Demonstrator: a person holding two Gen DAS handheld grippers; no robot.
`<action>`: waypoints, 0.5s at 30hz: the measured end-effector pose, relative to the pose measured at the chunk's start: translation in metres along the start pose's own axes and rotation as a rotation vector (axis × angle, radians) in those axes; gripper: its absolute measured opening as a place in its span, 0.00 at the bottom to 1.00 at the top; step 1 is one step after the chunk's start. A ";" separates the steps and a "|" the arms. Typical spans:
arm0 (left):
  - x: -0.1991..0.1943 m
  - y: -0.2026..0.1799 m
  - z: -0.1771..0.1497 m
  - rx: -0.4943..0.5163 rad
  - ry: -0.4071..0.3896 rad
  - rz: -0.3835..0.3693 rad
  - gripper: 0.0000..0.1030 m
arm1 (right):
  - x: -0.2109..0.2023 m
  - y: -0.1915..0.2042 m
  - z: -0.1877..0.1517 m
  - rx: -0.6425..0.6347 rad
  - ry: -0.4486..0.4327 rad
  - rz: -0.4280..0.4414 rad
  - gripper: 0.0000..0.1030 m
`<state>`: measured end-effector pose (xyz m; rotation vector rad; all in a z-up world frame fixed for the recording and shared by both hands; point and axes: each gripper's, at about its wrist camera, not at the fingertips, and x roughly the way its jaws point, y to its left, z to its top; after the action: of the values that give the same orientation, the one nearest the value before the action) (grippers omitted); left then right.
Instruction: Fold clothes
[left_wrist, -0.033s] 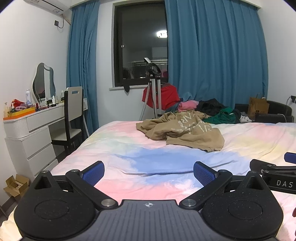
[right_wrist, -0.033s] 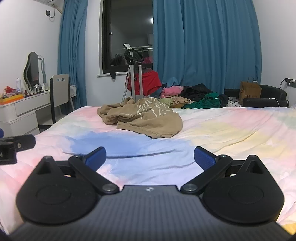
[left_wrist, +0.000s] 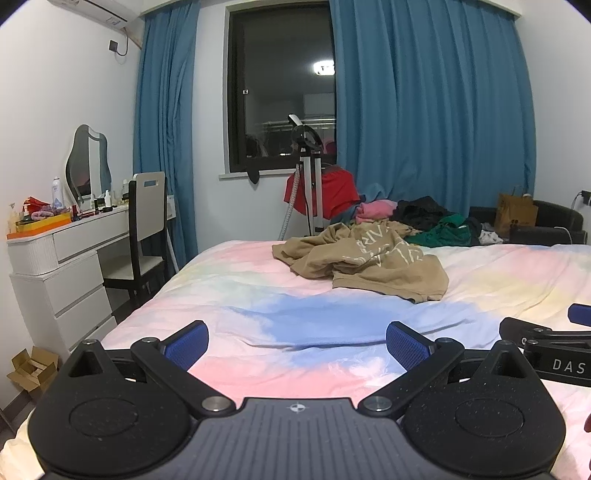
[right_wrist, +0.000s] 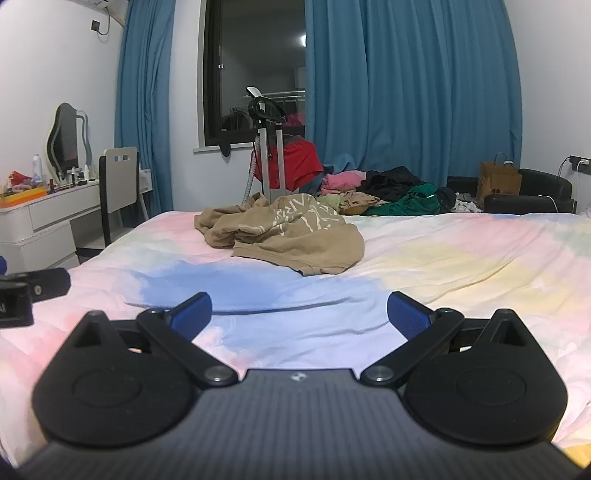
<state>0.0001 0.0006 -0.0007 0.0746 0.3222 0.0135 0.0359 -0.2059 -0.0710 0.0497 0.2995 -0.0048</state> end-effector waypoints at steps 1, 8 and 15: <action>0.000 0.000 0.000 -0.002 -0.001 0.000 1.00 | 0.000 0.000 0.000 0.000 0.001 0.000 1.00; 0.000 0.006 -0.001 -0.018 -0.007 -0.003 1.00 | -0.002 -0.001 0.002 0.002 0.007 -0.002 1.00; -0.002 0.002 0.002 -0.008 -0.005 0.006 1.00 | -0.002 0.002 -0.001 -0.009 0.003 -0.008 1.00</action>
<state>-0.0006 0.0019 0.0022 0.0677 0.3164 0.0201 0.0338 -0.2038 -0.0711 0.0396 0.3023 -0.0116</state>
